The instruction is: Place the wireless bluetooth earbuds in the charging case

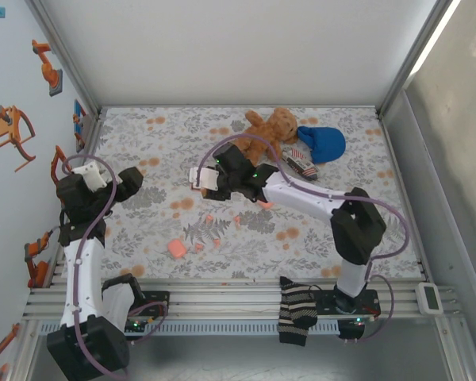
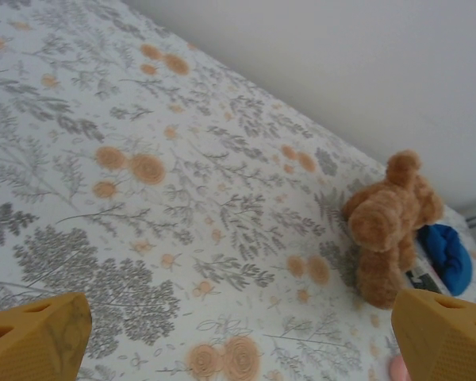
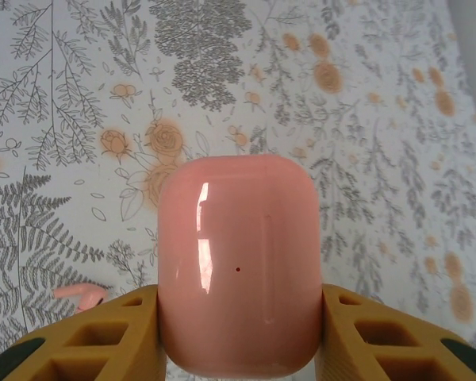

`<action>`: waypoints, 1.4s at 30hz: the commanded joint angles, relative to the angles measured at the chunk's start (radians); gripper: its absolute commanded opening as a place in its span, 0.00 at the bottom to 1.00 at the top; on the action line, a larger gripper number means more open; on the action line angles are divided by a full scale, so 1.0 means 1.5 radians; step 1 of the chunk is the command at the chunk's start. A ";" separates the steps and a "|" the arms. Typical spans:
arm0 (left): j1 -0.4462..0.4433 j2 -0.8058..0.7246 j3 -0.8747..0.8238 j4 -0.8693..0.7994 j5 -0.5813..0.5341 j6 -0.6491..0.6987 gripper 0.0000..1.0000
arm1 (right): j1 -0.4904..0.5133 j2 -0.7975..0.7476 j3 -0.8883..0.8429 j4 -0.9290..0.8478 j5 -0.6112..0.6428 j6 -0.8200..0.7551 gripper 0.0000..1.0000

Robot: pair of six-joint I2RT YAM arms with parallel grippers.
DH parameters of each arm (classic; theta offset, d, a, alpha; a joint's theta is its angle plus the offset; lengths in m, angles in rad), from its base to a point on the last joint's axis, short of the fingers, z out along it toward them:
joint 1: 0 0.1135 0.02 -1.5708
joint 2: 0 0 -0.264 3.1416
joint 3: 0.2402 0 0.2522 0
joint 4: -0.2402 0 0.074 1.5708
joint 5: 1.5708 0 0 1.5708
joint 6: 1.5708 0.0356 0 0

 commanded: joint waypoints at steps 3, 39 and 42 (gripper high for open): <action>-0.023 0.013 -0.016 0.149 0.153 -0.126 0.99 | -0.013 -0.120 -0.081 0.050 0.077 -0.018 0.43; -0.496 0.221 0.186 0.275 0.277 -0.144 0.82 | 0.013 -0.435 -0.224 0.082 0.124 0.061 0.42; -0.512 0.236 0.199 0.263 0.280 -0.135 0.79 | 0.015 -0.431 -0.223 0.081 0.127 0.060 0.42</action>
